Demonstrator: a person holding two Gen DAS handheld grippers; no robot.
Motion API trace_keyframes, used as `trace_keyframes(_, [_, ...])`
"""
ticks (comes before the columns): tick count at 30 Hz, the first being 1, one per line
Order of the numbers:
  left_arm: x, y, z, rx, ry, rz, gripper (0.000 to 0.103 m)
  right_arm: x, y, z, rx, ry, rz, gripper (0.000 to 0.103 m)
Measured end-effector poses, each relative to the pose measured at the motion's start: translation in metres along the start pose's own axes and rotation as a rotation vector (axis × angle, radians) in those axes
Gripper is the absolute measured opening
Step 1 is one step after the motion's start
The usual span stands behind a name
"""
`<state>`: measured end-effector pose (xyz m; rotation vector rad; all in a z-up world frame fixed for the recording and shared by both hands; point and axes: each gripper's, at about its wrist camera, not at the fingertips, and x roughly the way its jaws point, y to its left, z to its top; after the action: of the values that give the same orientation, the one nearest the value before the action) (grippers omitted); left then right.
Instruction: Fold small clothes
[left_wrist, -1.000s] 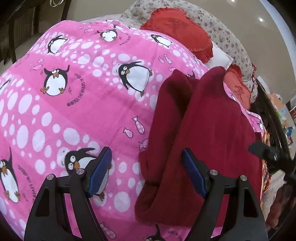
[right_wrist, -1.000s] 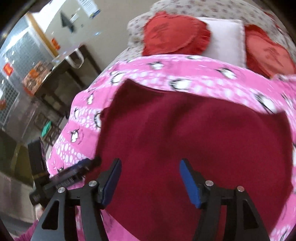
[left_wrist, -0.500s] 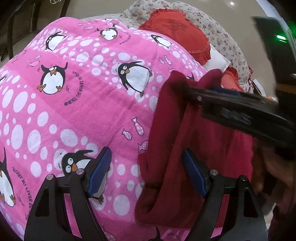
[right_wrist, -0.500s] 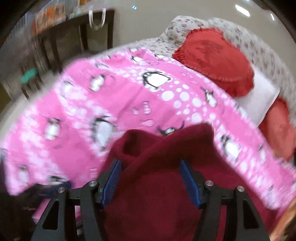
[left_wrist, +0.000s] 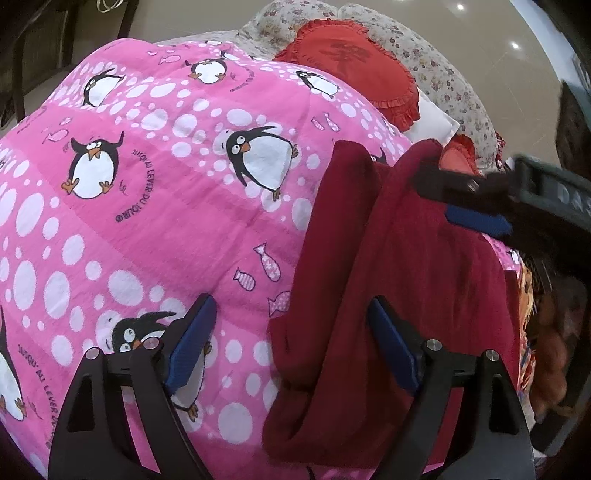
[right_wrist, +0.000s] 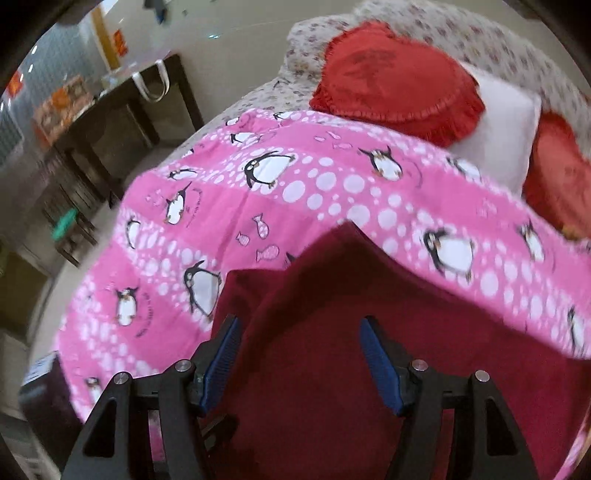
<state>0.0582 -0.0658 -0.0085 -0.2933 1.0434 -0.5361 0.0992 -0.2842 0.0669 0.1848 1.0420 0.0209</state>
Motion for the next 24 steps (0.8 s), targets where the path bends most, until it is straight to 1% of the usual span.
trace_keyframes(5, [0.006, -0.004, 0.007, -0.004, -0.007, -0.005, 0.085, -0.006, -0.008, -0.007, 0.022, 0.005, -0.008, 0.064])
trace_keyframes(8, [0.008, -0.007, 0.006, 0.014, -0.019, -0.01, 0.085, -0.004, -0.017, -0.008, 0.064, 0.017, 0.024, 0.064])
trace_keyframes(9, [0.008, -0.008, 0.005, 0.024, -0.026, -0.019, 0.08, -0.003, -0.019, -0.008, 0.075, 0.02, 0.036, 0.064])
trace_keyframes(10, [0.009, -0.008, 0.004, 0.026, -0.031, -0.042, 0.061, -0.003, -0.02, -0.008, 0.089, 0.022, 0.052, 0.064])
trace_keyframes(12, [0.017, -0.007, 0.003, -0.009, 0.005, -0.138, 0.037, 0.0, -0.019, -0.006, 0.108, 0.027, 0.077, 0.064])
trace_keyframes(13, [0.017, -0.006, 0.002, -0.029, -0.004, -0.147, 0.036, 0.002, -0.018, -0.005, 0.117, 0.032, 0.085, 0.064])
trace_keyframes(15, [0.018, -0.006, 0.002, -0.043, -0.019, -0.182, 0.027, 0.008, -0.015, -0.003, 0.135, 0.05, 0.102, 0.064])
trace_keyframes(18, [0.013, -0.008, 0.002, -0.044, -0.042, -0.215, 0.02, 0.013, -0.009, 0.0, 0.153, 0.06, 0.131, 0.064])
trace_keyframes(21, [0.006, -0.015, 0.002, 0.004, -0.072, -0.224, 0.019, 0.017, -0.001, 0.004, 0.133, 0.074, 0.134, 0.065])
trace_keyframes(24, [0.001, -0.023, 0.001, 0.042, -0.084, -0.224, 0.019, 0.023, 0.009, 0.01, 0.101, 0.091, 0.118, 0.065])
